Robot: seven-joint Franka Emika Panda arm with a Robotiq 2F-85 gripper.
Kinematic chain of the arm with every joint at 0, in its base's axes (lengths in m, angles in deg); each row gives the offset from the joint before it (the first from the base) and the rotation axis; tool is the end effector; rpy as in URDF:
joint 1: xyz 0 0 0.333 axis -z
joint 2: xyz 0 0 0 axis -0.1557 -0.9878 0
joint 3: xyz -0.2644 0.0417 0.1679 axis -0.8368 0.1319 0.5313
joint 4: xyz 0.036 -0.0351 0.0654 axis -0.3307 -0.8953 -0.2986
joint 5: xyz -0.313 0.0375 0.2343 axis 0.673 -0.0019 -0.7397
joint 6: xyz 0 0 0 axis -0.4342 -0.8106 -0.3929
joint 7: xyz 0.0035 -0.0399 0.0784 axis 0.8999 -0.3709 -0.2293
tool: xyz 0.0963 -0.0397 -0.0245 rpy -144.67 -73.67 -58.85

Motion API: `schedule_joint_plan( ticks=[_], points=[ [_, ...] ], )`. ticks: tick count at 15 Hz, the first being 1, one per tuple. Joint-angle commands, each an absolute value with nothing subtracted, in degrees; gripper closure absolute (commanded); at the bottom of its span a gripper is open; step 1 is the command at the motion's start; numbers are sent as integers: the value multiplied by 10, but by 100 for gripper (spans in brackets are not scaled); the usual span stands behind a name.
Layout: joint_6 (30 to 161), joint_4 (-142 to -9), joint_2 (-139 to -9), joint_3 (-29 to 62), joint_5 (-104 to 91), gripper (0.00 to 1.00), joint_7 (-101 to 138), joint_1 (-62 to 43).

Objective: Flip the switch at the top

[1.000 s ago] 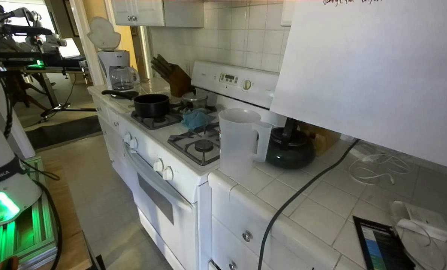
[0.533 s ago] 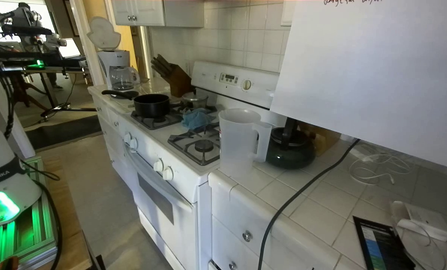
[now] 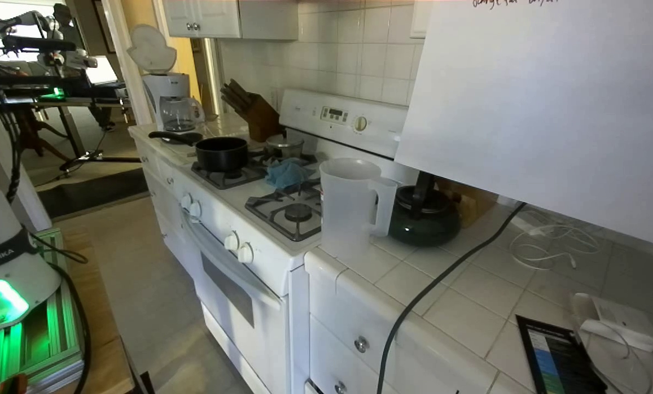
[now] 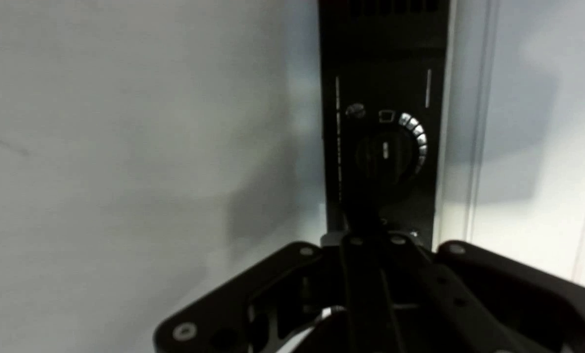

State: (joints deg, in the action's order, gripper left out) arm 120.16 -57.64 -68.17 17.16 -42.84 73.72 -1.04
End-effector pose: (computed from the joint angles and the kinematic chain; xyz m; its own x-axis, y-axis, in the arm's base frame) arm 0.6235 -0.1449 0.7947 -0.0105 -0.9986 -0.0525 -0.2122 0.0535 -0.9758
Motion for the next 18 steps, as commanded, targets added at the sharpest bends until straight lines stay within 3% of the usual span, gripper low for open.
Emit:
schedule_joint_plan(
  ticks=[1,18],
  points=[
    [1258,-483,-742,157,-394,100,820,-25],
    [1149,-402,-755,124,-271,100,1094,-28]
  ],
)
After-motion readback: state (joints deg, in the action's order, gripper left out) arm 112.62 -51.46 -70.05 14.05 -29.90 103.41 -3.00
